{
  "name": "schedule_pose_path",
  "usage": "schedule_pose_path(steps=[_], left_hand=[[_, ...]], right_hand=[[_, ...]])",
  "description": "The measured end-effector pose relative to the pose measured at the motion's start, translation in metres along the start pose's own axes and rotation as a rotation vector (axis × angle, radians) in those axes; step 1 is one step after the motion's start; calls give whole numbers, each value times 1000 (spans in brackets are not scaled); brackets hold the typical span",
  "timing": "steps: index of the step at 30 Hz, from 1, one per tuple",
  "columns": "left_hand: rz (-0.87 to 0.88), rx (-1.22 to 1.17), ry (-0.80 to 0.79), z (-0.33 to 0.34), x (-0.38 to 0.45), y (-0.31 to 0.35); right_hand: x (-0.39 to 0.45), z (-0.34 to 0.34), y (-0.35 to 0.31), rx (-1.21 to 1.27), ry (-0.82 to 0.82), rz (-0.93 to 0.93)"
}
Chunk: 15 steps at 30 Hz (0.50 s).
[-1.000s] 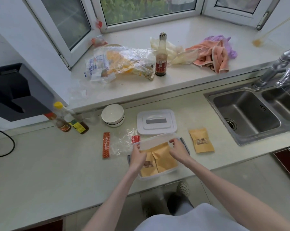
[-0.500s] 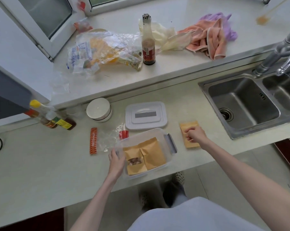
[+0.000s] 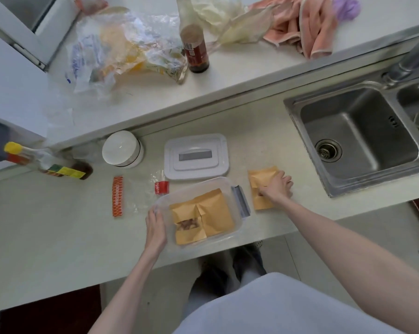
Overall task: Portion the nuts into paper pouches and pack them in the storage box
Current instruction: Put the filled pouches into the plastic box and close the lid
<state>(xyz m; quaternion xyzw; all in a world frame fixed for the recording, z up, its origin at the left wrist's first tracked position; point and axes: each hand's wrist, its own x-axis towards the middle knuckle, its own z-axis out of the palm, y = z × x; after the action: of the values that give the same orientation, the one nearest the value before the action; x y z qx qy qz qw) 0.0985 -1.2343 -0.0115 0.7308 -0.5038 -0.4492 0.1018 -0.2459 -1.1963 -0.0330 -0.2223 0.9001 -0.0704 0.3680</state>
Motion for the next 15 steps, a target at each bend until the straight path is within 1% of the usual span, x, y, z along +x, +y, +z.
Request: schedule_pose_path(steps=[4, 9, 12, 15], left_hand=[[-2, 31, 0, 3, 3, -1], [-16, 39, -19, 5, 0, 0], [-12, 28, -45, 3, -1, 2], [-18, 15, -72, 0, 1, 4]], right_hand=[[8, 11, 8, -95, 47, -27], [18, 10, 12, -108, 2, -143], [22, 5, 16, -3, -13, -124], [17, -11, 14, 216, 82, -92]])
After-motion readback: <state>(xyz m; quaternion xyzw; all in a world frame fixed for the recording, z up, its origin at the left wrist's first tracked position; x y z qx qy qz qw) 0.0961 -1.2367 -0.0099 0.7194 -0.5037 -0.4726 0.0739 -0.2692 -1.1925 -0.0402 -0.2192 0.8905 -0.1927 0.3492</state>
